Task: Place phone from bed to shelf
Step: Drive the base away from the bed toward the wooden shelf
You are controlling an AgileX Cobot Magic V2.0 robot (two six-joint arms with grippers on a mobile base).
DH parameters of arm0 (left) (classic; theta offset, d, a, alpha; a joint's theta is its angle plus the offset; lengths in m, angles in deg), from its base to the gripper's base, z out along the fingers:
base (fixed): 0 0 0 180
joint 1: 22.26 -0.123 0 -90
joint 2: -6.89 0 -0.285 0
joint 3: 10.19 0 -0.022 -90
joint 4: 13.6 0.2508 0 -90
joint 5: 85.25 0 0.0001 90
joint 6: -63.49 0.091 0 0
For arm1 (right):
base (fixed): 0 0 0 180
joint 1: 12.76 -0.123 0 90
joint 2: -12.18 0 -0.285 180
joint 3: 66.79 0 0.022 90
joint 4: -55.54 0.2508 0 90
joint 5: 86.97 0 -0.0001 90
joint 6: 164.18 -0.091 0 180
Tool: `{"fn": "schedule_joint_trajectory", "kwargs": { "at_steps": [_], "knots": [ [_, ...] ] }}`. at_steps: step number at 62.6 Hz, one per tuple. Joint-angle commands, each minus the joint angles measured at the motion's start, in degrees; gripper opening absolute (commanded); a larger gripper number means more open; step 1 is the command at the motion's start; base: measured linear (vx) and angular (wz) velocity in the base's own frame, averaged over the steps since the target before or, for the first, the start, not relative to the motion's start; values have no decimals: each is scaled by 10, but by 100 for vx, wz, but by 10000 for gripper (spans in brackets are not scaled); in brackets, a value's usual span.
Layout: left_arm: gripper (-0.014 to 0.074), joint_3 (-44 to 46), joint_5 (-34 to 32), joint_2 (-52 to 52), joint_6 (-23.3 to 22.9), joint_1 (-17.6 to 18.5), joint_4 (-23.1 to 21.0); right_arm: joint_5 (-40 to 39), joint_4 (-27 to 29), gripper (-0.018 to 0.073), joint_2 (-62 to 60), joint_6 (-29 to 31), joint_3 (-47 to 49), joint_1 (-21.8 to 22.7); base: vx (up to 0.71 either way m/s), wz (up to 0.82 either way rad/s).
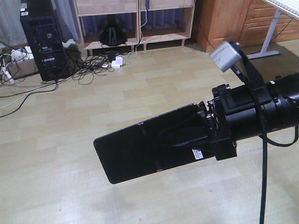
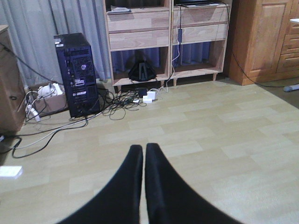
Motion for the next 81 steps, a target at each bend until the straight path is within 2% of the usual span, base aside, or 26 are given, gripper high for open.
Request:
{"fn": "schedule_joint_trajectory", "kwargs": {
  "at_steps": [1, 81],
  "knots": [
    [1, -4, -40, 5, 0, 0, -5, 39, 47, -2, -16, 0, 15, 0, 45, -4],
    [1, -4, -40, 5, 0, 0, -5, 39, 47, -2, -16, 0, 15, 0, 45, -23]
  ]
}}
